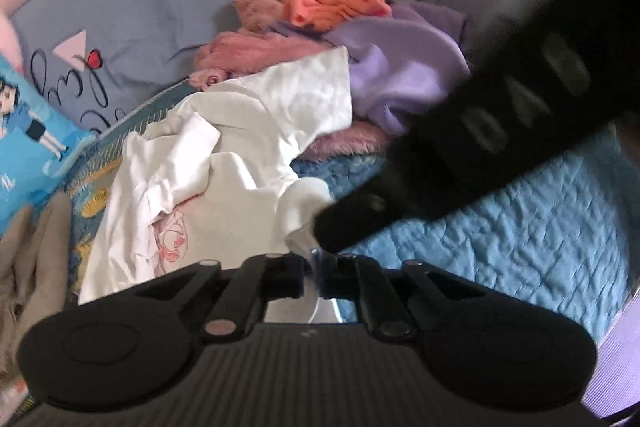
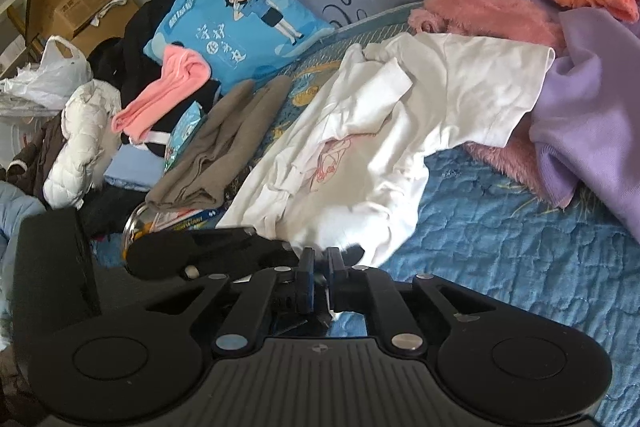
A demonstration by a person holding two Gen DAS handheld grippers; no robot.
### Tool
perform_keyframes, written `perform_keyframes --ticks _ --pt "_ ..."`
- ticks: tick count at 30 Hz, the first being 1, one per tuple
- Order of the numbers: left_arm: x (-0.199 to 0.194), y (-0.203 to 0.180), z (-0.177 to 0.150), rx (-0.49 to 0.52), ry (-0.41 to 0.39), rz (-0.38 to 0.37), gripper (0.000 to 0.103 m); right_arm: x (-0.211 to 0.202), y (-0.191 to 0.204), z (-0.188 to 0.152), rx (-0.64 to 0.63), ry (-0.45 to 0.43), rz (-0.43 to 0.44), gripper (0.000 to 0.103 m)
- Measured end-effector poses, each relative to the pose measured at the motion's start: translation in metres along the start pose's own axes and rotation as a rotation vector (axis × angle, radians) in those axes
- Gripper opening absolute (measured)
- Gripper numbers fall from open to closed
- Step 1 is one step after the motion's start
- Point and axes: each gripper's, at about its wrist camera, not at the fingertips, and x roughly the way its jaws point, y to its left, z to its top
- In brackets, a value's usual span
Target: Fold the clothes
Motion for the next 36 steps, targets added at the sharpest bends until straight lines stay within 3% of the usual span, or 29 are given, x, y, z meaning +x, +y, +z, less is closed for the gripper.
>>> perform_keyframes --ticks 1,4,5,8,13,16,18,19,22,24,29,31,36 --pt "-0.002 0.006 0.000 -0.029 -0.002 -0.014 0.006 -0.005 -0.002 0.000 0.001 -0.014 0.002 0.014" --pt "0.000 0.023 -0.001 -0.113 0.024 -0.054 0.006 -0.019 -0.016 0.006 0.035 -0.093 -0.053 0.041" --pt "0.001 0.028 -0.002 -0.140 0.036 -0.066 0.006 -0.021 -0.023 0.009 0.054 -0.114 -0.091 0.044" --pt "-0.001 0.038 -0.004 -0.174 0.031 -0.068 0.006 -0.017 -0.050 0.029 0.121 -0.175 -0.228 0.044" --pt "-0.004 0.036 -0.005 -0.171 0.016 -0.062 0.006 0.008 -0.093 0.079 0.156 -0.272 -0.314 0.043" --pt "-0.004 0.038 -0.005 -0.180 0.021 -0.068 0.006 0.028 -0.115 0.108 0.121 -0.283 -0.372 0.043" --pt "-0.001 0.039 -0.004 -0.188 0.025 -0.072 0.006 0.040 -0.136 0.121 0.164 -0.263 -0.398 0.041" --pt "0.000 0.040 -0.004 -0.192 0.028 -0.075 0.006 0.046 -0.147 0.126 0.198 -0.248 -0.403 0.034" --pt "0.003 0.043 -0.004 -0.203 0.034 -0.080 0.006 0.059 -0.173 0.129 0.317 -0.194 -0.327 0.004" --pt "0.002 0.045 -0.004 -0.215 0.034 -0.086 0.006 0.058 -0.179 0.128 0.365 -0.200 -0.280 0.003" --pt "0.000 0.053 -0.004 -0.263 0.036 -0.093 0.006 0.029 -0.165 0.138 0.471 -0.356 -0.162 0.003" --pt "-0.004 0.059 -0.005 -0.296 0.036 -0.095 0.006 0.018 -0.156 0.150 0.537 -0.412 -0.063 0.003" --pt "-0.016 0.086 -0.011 -0.450 0.043 -0.090 0.006 0.039 -0.100 0.201 0.481 -0.360 0.094 0.003"
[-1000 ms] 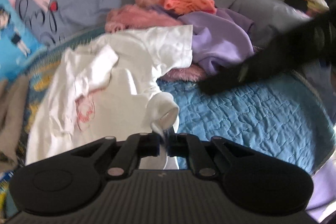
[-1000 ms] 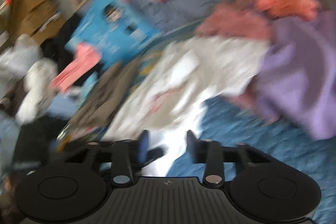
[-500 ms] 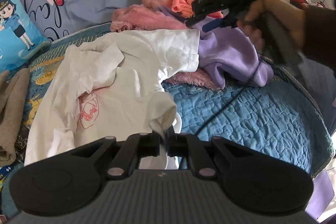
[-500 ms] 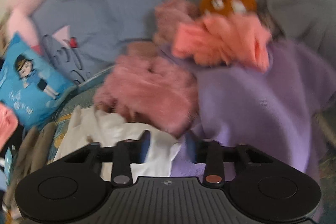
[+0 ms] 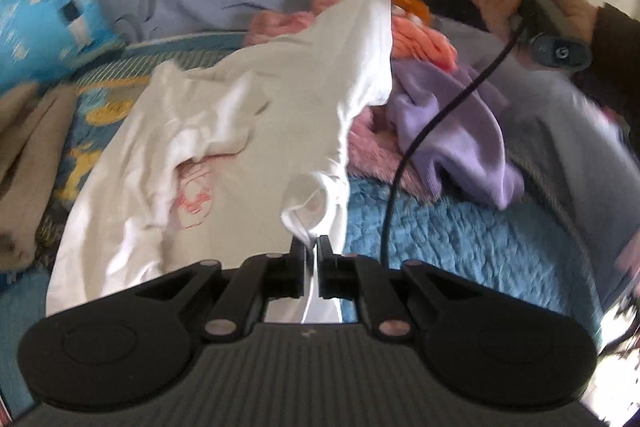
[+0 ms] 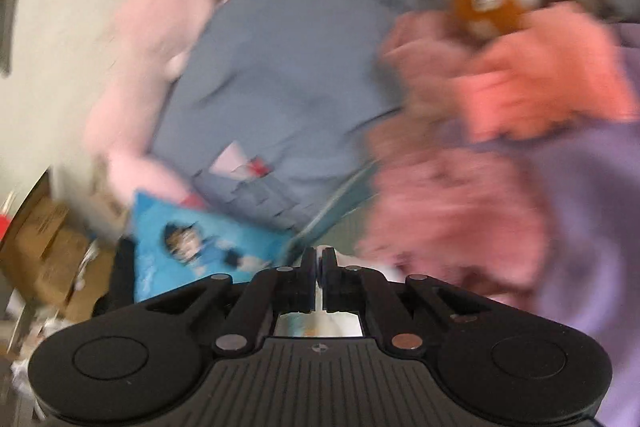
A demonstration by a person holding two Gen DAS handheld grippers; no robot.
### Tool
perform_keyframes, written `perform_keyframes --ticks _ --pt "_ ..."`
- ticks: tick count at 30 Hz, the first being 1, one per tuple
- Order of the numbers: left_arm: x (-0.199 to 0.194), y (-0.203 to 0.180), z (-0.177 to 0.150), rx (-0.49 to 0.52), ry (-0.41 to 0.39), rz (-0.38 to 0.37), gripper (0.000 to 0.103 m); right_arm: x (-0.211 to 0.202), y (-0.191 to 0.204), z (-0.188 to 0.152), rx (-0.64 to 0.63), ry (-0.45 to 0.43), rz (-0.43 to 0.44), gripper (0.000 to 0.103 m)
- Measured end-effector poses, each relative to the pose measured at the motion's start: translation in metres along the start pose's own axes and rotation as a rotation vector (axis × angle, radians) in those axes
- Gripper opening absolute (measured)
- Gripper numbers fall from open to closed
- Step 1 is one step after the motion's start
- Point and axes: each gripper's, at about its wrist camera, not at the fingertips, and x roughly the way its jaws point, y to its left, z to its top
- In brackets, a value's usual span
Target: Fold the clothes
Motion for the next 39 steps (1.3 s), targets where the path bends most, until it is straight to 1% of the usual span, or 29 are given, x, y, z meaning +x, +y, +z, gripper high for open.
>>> perform_keyframes --ticks 2,3,8,10,12,13,15,16,18,19,21,23,26,27,29,31,32,34,37,38,39 --pt "-0.005 0.017 -0.002 -0.078 0.009 0.030 0.006 0.031 0.028 0.000 -0.018 0.051 0.028 0.003" --pt "-0.006 0.026 -0.003 -0.111 0.019 0.051 0.006 0.048 0.038 -0.003 -0.024 0.072 0.021 0.003" --pt "-0.001 0.078 -0.015 -0.279 0.132 0.216 0.006 0.136 0.083 -0.021 -0.056 0.177 -0.028 0.003" --pt "0.002 0.098 -0.020 -0.346 0.174 0.272 0.006 0.164 0.092 -0.031 -0.080 0.207 -0.085 0.003" --pt "0.002 0.107 -0.023 -0.378 0.189 0.292 0.006 0.189 0.095 -0.040 -0.106 0.226 -0.144 0.003" --pt "0.002 0.111 -0.024 -0.394 0.197 0.302 0.006 0.199 0.094 -0.044 -0.106 0.233 -0.168 0.007" --pt "0.001 0.119 -0.027 -0.419 0.208 0.321 0.006 0.211 0.087 -0.047 -0.104 0.254 -0.183 0.008" --pt "0.000 0.117 -0.026 -0.408 0.203 0.326 0.006 0.212 0.085 -0.046 -0.097 0.245 -0.184 0.009" --pt "-0.004 0.114 -0.026 -0.389 0.191 0.336 0.007 0.201 0.081 -0.042 -0.085 0.213 -0.132 0.017" --pt "-0.006 0.113 -0.026 -0.382 0.184 0.341 0.007 0.195 0.080 -0.039 -0.080 0.197 -0.104 0.024" --pt "-0.011 0.114 -0.026 -0.391 0.169 0.347 0.007 0.178 0.079 -0.035 -0.081 0.184 -0.064 0.025" --pt "-0.014 0.118 -0.024 -0.408 0.158 0.353 0.007 0.154 0.079 -0.035 -0.119 0.201 -0.045 0.025" --pt "-0.018 0.124 -0.021 -0.431 0.150 0.363 0.008 0.112 0.077 -0.050 -0.275 0.271 -0.067 0.025" --pt "-0.019 0.126 -0.021 -0.436 0.148 0.367 0.010 0.099 0.076 -0.057 -0.336 0.293 -0.079 0.025" --pt "-0.024 0.129 -0.021 -0.433 0.139 0.383 0.015 0.066 0.072 -0.085 -0.510 0.352 -0.096 0.026" --pt "-0.030 0.132 -0.022 -0.417 0.126 0.406 0.022 0.041 0.067 -0.118 -0.667 0.414 -0.099 0.026" --pt "-0.032 0.135 -0.022 -0.413 0.120 0.417 0.023 0.031 0.066 -0.134 -0.738 0.443 -0.097 0.026" --pt "-0.036 0.141 -0.023 -0.409 0.109 0.435 0.027 0.014 0.065 -0.169 -0.862 0.461 -0.073 0.026" --pt "-0.041 0.153 -0.026 -0.434 0.103 0.416 0.038 -0.005 0.065 -0.219 -1.031 0.490 -0.033 0.026" --pt "-0.041 0.158 -0.028 -0.442 0.100 0.416 0.038 -0.006 0.067 -0.231 -1.074 0.499 -0.023 0.027" --pt "-0.041 0.162 -0.028 -0.451 0.098 0.429 0.038 -0.003 0.069 -0.241 -1.115 0.490 -0.033 0.028"
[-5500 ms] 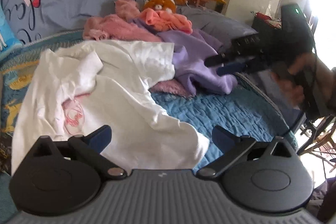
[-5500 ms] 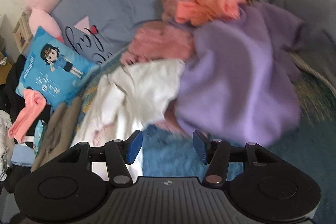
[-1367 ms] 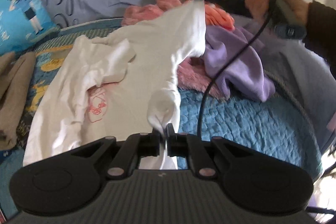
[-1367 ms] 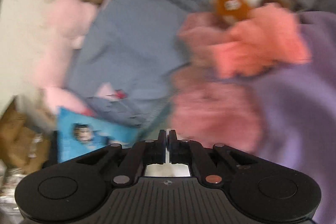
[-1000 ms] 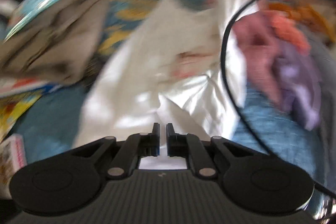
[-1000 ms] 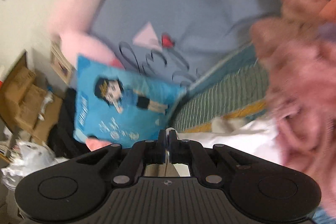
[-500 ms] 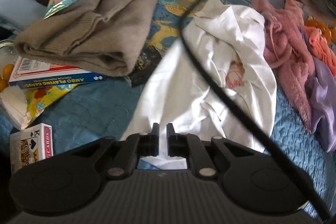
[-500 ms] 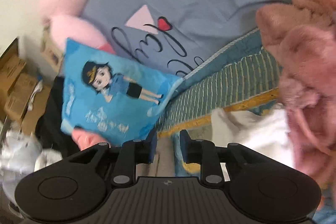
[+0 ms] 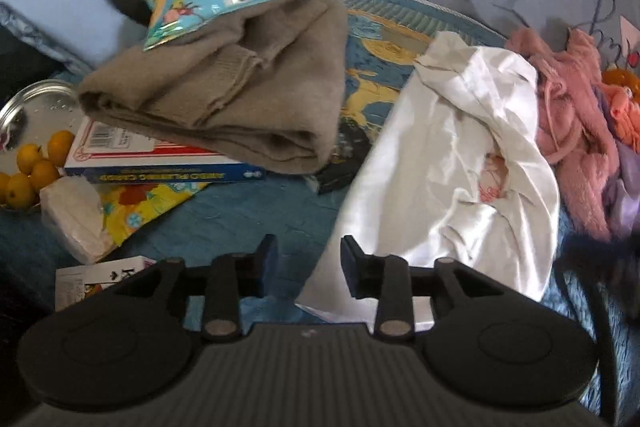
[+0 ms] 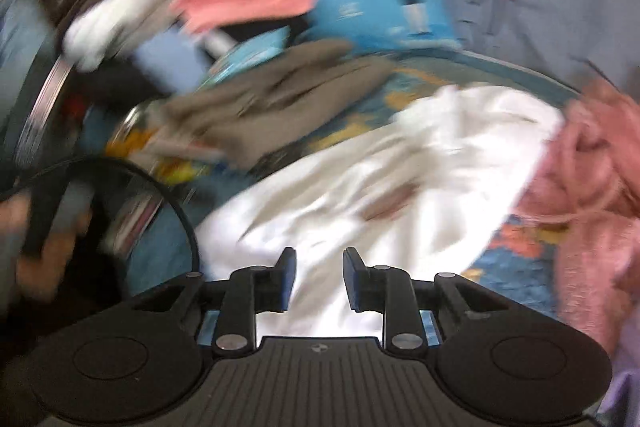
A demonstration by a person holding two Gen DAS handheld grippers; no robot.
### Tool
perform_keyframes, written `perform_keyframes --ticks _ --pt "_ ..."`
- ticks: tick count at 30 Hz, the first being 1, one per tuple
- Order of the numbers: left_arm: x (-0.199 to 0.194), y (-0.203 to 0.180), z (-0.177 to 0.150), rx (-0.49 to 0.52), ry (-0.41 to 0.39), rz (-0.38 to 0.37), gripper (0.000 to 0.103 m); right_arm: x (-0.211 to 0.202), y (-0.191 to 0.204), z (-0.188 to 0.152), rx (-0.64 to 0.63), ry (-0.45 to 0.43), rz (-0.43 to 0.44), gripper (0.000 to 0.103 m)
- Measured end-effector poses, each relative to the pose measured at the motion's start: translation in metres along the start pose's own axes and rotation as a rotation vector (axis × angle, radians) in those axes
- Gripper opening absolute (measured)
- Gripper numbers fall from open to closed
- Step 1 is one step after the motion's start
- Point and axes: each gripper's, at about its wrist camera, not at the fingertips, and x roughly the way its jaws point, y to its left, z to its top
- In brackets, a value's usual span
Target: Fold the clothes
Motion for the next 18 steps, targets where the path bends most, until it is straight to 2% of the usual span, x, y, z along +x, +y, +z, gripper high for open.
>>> perform_keyframes --ticks 4,7,10,11,12,13,14,18 --pt "0.007 0.011 0.003 -0.026 -0.016 0.078 0.053 0.028 0.030 0.002 -0.125 -0.001 -0.100 0.040" --pt "0.008 0.015 0.005 -0.033 -0.028 0.122 0.054 0.052 0.033 0.007 -0.186 0.014 -0.154 0.040" --pt "0.008 0.014 0.005 -0.024 -0.030 0.127 0.057 0.069 0.034 0.004 -0.230 0.024 -0.279 0.038" --pt "0.008 0.013 0.005 -0.018 -0.033 0.128 0.057 0.071 0.032 0.004 -0.228 0.028 -0.294 0.034" --pt "0.008 0.013 0.006 -0.013 -0.035 0.129 0.057 0.072 0.028 0.004 -0.203 0.031 -0.280 0.026" --pt "0.008 0.012 0.006 -0.009 -0.037 0.129 0.058 0.071 0.023 0.005 -0.154 0.036 -0.238 0.005" --pt "0.009 0.012 0.006 -0.004 -0.039 0.128 0.059 0.068 0.021 0.005 -0.121 0.027 -0.229 0.006" --pt "0.008 0.011 0.006 -0.004 -0.048 0.124 0.063 0.035 0.028 0.004 -0.117 -0.086 -0.246 0.006"
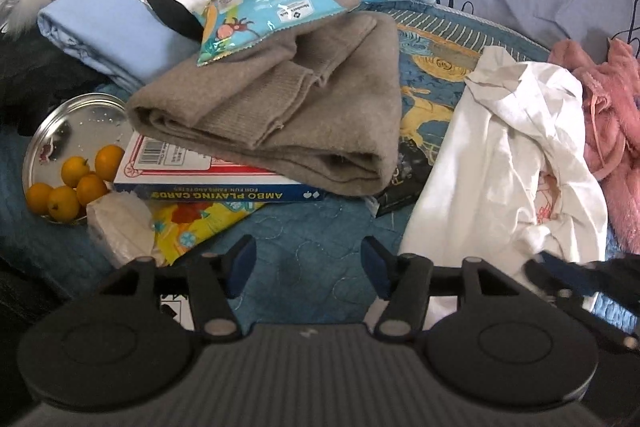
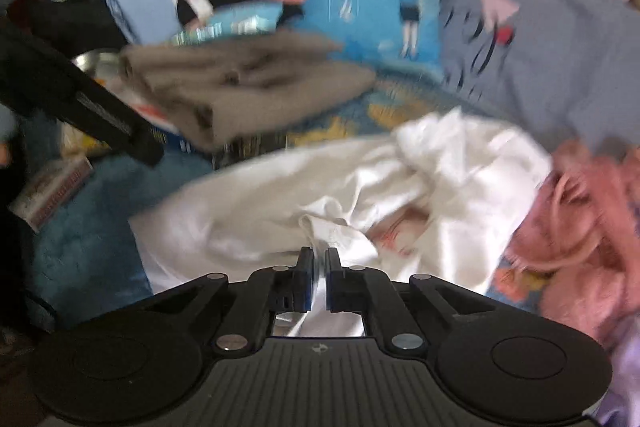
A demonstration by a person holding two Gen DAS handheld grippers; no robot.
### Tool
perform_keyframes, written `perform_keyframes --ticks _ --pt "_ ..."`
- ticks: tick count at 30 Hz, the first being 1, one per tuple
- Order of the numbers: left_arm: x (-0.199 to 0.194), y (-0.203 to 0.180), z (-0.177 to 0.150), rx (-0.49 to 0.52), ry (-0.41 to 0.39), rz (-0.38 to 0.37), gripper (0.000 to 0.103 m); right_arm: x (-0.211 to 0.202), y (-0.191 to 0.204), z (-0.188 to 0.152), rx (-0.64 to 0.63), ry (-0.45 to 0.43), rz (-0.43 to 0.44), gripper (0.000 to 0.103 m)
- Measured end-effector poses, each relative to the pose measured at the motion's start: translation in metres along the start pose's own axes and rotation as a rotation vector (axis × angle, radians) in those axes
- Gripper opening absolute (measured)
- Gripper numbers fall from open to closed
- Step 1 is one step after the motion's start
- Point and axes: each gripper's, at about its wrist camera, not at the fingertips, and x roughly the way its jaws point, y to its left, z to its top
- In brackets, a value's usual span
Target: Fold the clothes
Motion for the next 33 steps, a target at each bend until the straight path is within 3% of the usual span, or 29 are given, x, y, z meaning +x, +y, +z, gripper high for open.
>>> perform_keyframes --ticks 4,9,13,16,19,20,24,26,33 --pt "-0.001 0.001 0.001 -0.006 -0.005 -0.006 0.063 -0.037 -0.011 0.007 0.060 -0.077 0.017 0.006" --pt "-0.003 -0.002 0.000 0.009 -0.012 -0.005 0.063 -0.051 -0.030 0.003 0.210 -0.076 0.066 0.002" --pt "-0.003 -0.005 -0.001 0.022 -0.014 0.001 0.066 -0.043 -0.024 -0.003 0.197 -0.030 0.050 0.002" --pt "-0.004 -0.006 -0.002 0.031 -0.019 0.009 0.068 -0.031 -0.013 -0.003 0.128 0.018 0.069 0.008" --pt "-0.004 -0.006 -0.002 0.037 -0.020 0.010 0.068 -0.017 0.005 -0.004 -0.006 0.028 0.013 0.028" --pt "-0.003 -0.007 -0.002 0.039 -0.019 0.011 0.068 -0.012 0.009 -0.004 -0.035 0.025 -0.005 0.029" --pt "-0.003 -0.008 -0.002 0.046 -0.019 0.009 0.068 0.007 0.010 -0.003 -0.049 0.066 -0.037 0.021" --pt "-0.003 -0.009 -0.002 0.050 -0.020 0.007 0.068 0.011 0.006 -0.003 -0.020 0.087 -0.028 0.003" --pt "-0.003 -0.011 -0.002 0.060 -0.023 0.003 0.068 -0.013 0.003 -0.001 0.005 0.015 -0.061 0.000"
